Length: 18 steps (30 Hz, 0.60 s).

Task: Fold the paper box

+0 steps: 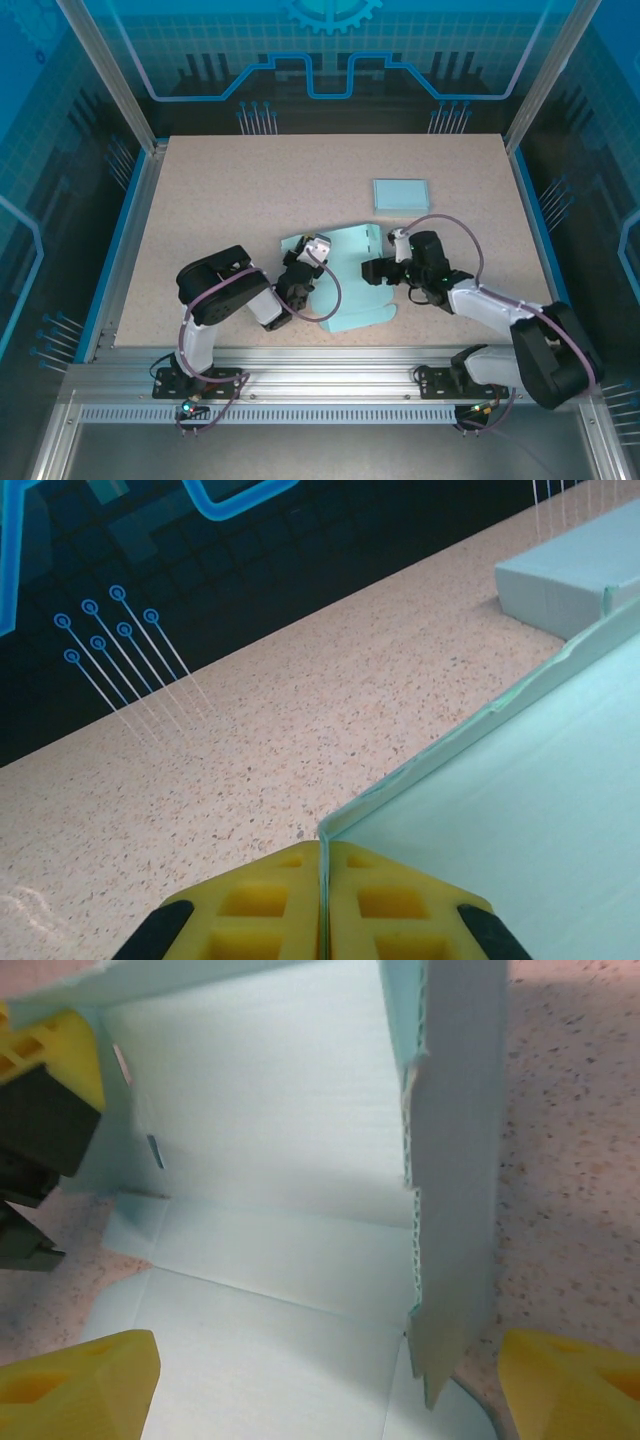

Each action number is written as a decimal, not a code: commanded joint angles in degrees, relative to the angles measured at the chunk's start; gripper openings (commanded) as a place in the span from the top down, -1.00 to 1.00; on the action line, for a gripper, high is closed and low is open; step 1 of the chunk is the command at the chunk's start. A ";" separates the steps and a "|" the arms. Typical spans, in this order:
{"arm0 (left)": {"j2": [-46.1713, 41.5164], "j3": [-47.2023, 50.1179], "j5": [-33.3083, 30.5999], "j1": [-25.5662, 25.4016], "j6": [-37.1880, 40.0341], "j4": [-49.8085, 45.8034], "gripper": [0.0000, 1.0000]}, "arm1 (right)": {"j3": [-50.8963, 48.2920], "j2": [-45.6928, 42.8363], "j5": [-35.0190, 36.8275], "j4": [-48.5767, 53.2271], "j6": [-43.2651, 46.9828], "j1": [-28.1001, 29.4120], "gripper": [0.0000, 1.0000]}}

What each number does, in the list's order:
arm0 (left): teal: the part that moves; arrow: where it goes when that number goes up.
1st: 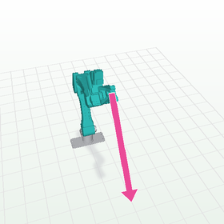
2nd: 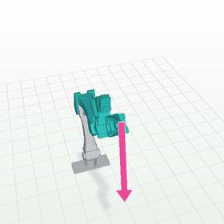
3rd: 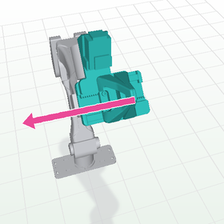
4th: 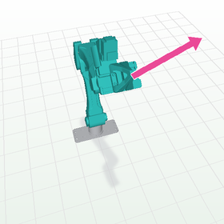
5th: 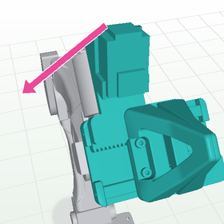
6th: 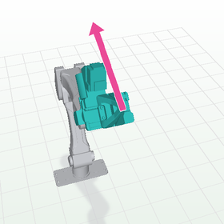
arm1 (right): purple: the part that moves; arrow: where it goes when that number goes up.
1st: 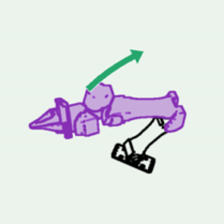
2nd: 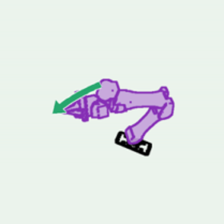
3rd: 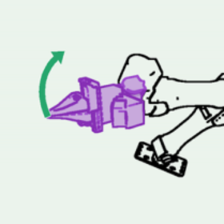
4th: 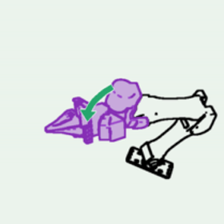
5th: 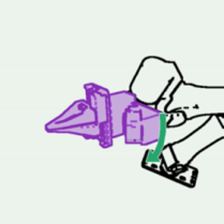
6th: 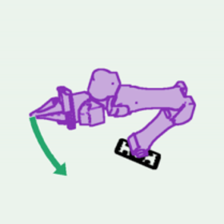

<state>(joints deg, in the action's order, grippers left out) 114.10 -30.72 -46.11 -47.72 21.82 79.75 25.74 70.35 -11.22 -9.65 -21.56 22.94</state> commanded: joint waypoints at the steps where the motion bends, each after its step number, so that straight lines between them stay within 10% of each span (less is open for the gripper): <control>1: -1.18 0.88 1.84 0.02 5.19 0.50 0.81 | -0.91 -4.86 -3.50 3.51 -1.15 -2.41 -0.79; 9: -3.78 0.91 5.33 -1.01 12.63 0.50 0.90 | 5.73 -14.15 -5.75 16.19 -8.15 -8.34 -0.77; 18: -5.40 -1.98 9.44 -0.90 15.62 0.50 1.00 | 22.62 -16.36 1.48 38.57 -4.03 -6.82 -0.28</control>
<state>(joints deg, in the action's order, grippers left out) 111.02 -30.96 -39.38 -48.45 34.83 79.55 45.76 53.54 -12.73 18.48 -28.60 15.73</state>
